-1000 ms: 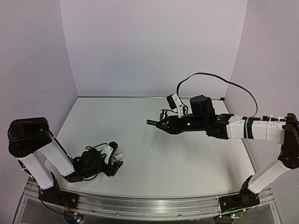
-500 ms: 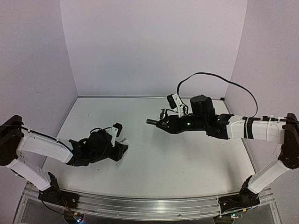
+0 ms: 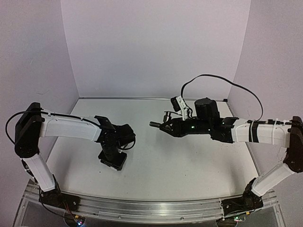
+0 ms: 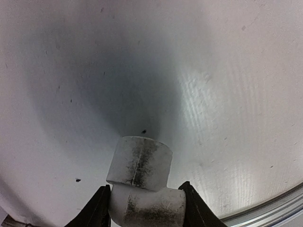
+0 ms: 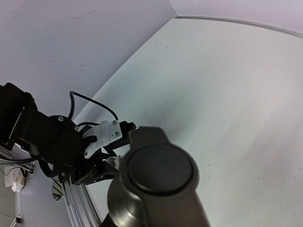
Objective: Install the water faucets
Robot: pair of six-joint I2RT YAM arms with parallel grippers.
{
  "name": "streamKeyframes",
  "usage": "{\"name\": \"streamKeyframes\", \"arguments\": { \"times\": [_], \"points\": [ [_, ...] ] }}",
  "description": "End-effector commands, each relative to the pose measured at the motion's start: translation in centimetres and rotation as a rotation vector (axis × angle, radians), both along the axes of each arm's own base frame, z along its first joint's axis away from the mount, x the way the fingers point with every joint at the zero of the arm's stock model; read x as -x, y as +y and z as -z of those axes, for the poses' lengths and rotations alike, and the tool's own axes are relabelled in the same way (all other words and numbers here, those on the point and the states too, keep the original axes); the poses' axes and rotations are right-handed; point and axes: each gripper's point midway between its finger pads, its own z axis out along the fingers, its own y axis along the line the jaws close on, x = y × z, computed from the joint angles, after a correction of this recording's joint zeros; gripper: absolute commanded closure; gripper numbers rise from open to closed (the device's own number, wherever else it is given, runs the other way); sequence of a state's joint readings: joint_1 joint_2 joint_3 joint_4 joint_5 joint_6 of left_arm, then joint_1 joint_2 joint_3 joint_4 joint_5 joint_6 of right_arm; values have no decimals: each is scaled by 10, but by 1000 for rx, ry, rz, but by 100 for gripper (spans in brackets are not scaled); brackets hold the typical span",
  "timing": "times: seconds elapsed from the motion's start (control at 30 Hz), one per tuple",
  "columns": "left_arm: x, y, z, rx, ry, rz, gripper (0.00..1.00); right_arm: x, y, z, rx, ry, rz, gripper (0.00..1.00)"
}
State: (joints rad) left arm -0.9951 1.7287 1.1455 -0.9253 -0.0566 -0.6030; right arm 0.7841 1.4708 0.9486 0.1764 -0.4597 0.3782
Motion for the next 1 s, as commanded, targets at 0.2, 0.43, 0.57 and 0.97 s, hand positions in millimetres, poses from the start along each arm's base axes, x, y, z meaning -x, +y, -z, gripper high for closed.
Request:
{"name": "streamKeyframes", "arguments": {
  "times": [0.2, 0.43, 0.57, 0.97],
  "points": [
    [24, 22, 2, -177, 173, 65, 83, 3, -2, -37, -95, -91, -3, 100],
    [17, 19, -3, -178, 143, 68, 45, 5, -3, -38, -99, -90, -1, 100],
    [12, 15, -9, -166, 115, 71, 32, 4, -1, -35, -106, -81, -4, 100],
    [10, 10, -46, -42, 51, -139, 7, 3, 0, -36, -110, -80, -4, 100]
  ]
}}
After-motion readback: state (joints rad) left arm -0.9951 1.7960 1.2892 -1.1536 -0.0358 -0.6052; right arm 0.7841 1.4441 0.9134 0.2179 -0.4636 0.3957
